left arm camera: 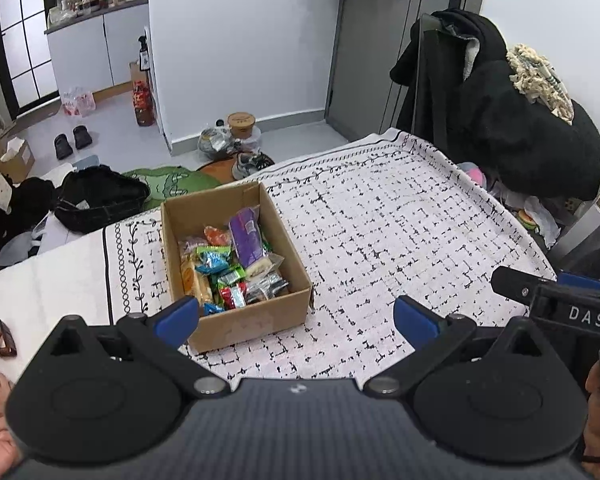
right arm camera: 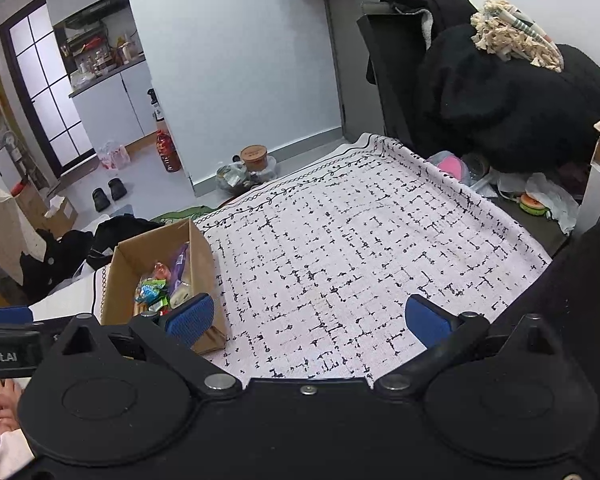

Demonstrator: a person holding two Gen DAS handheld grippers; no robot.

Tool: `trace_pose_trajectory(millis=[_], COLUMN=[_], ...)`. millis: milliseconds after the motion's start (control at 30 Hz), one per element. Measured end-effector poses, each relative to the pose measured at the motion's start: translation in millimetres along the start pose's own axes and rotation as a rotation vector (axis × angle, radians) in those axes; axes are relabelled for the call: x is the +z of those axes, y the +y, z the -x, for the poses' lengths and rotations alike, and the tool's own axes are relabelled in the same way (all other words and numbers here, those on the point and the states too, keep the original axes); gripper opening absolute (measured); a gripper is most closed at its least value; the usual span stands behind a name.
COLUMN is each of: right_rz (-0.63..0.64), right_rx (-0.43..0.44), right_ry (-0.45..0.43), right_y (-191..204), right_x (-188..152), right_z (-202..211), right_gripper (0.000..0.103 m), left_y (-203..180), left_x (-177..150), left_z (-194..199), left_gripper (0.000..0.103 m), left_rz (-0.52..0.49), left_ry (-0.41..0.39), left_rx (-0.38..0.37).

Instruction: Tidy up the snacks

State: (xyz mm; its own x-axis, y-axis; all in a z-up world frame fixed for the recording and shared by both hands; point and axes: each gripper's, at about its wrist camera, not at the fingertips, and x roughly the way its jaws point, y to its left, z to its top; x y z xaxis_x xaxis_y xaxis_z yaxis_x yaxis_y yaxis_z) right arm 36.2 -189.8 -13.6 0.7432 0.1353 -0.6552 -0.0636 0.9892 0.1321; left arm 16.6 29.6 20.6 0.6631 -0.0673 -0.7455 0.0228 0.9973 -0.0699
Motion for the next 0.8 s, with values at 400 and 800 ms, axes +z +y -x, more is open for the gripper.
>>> trace_pose_trajectory(millis=[400, 800], right_rz=[0.012, 0.020], right_rx=[0.004, 0.007], right_ry=[-0.004, -0.011], right_y=[2.2, 3.6], right_x=[-0.2, 1.8], right_z=[1.3, 2.2], right_gripper=[0.103, 0.103], left_y=[-5.7, -6.2], left_x=[-1.6, -2.4], left_z=[-1.2, -2.0], left_gripper=[0.103, 0.103], left_rz=[-0.020, -0.018], left_ry=[0.008, 0.008], left_rx=[-0.001, 0.001])
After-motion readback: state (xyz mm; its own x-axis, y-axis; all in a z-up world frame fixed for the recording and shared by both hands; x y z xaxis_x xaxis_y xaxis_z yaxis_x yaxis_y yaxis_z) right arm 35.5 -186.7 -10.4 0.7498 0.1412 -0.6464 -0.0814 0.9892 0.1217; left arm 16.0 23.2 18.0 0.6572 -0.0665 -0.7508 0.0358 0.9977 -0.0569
